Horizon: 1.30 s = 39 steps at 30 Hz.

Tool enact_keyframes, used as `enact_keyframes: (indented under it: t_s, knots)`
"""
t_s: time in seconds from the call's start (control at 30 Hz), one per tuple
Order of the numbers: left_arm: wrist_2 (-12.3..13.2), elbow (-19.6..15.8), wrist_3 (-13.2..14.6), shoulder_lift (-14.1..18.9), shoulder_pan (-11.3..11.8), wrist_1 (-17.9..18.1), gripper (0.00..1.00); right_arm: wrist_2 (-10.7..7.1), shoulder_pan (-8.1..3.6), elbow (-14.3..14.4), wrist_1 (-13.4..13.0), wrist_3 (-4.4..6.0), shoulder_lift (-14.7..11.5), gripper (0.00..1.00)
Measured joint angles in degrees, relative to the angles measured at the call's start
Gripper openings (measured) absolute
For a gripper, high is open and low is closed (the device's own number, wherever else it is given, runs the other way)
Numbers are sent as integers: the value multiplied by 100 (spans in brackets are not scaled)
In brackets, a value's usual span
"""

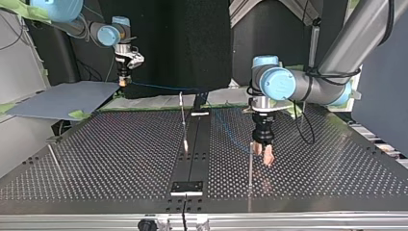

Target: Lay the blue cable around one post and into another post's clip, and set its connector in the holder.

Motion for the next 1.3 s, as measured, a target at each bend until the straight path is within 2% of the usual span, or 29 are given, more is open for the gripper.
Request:
enact_keyframes:
  t_s: [0.13,0.27,0.33,0.43,0.67,0.77,0.93,1.13,1.3]
  knots:
    - [-4,0,6,-1,-21,3,100,-157,-196,3,6,133,41,0]
    - [-9,0,16,-1,-34,-1,100,-379,-427,-3,-58,210,117,0]
    - [-10,0,31,-1,-39,-1,100,-468,-553,-40,-137,211,203,0]
    - [-14,0,49,0,-47,-2,100,-510,-716,-147,-205,190,347,0]
    - [-17,0,97,0,-55,-10,100,-493,-1042,-344,-217,160,683,0]
    - [-42,0,106,-1,-55,-11,100,-485,-1092,-493,-198,164,845,0]
    - [-72,0,108,0,-54,-11,100,-481,-1084,-774,-126,149,1156,0]
    - [-77,0,92,-1,-55,-11,100,-482,-1070,-862,-76,142,1532,0]
    - [-77,0,84,-1,-56,-17,100,-484,-1070,-902,-52,152,1703,0]
